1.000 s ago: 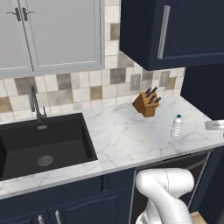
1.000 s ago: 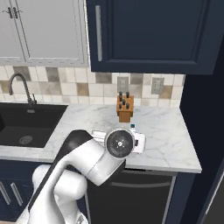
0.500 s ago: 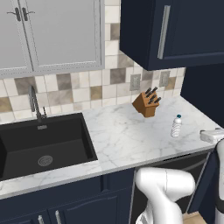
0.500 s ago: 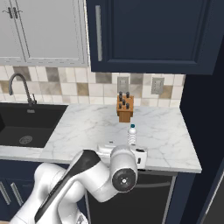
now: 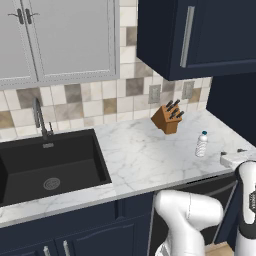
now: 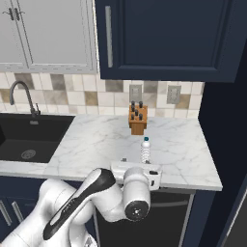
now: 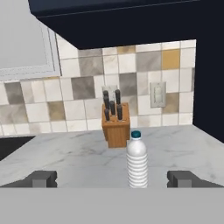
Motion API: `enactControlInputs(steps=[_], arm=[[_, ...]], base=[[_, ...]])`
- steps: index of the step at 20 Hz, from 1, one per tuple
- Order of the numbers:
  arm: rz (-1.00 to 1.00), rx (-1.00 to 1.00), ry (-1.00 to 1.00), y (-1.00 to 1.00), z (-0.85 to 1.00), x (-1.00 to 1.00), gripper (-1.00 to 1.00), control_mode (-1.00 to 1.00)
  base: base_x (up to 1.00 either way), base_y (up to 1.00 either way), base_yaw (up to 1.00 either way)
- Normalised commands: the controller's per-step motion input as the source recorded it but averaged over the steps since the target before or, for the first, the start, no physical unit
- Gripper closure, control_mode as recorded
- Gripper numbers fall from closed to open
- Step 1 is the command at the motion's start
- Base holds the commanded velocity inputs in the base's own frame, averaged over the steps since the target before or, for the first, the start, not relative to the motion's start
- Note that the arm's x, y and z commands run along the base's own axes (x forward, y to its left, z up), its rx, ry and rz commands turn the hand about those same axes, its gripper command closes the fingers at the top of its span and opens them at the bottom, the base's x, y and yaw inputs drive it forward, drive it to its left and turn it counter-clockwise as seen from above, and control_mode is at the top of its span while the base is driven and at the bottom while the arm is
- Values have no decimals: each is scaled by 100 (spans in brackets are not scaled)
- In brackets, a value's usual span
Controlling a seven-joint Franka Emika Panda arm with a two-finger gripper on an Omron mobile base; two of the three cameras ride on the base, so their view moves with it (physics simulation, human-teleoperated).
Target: Take the bottled waters from the counter and place them in the freezer to freeze. Close the freezer door after placing the bottles.
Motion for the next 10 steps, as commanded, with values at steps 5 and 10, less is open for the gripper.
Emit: enactControlInputs(steps=[5,10], arm=[[1,-2,0,0,-25,48,-100,-100],[0,0,3,-6,-12,62,-100,-100]], base=[[0,0,0],[0,0,0]])
